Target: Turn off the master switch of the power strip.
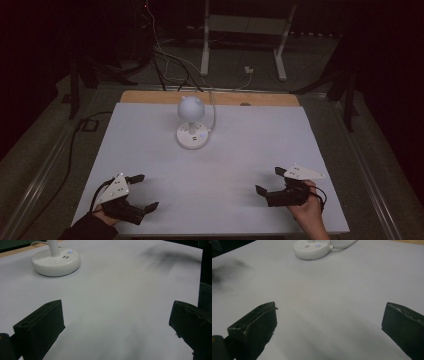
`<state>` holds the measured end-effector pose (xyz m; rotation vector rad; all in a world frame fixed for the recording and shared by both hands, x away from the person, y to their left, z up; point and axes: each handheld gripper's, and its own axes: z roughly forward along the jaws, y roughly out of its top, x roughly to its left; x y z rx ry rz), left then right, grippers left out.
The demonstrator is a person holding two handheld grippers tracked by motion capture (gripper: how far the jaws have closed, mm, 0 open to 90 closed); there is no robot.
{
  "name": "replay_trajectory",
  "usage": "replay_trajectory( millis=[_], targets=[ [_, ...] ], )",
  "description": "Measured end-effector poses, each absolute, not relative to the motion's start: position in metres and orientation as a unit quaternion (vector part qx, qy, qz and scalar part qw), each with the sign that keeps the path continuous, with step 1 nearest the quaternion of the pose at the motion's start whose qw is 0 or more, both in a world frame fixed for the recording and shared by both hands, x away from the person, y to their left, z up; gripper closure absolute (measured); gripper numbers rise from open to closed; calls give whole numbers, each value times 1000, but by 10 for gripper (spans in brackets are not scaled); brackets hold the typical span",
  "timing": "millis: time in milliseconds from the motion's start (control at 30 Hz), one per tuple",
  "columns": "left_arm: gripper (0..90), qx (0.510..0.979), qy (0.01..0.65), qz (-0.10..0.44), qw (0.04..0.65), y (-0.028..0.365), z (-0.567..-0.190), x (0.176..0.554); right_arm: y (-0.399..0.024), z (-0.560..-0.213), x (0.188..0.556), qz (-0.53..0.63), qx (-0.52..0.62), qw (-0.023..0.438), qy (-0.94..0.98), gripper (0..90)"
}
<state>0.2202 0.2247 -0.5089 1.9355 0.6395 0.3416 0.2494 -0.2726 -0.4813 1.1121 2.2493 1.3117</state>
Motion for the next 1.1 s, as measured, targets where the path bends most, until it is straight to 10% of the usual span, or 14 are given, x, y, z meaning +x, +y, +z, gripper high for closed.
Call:
replay_trajectory(
  millis=[1100],
  targets=[
    [3,804,263,139,515,224,-508,220,-233,-437,302,470,348,135,800,0]
  ],
)
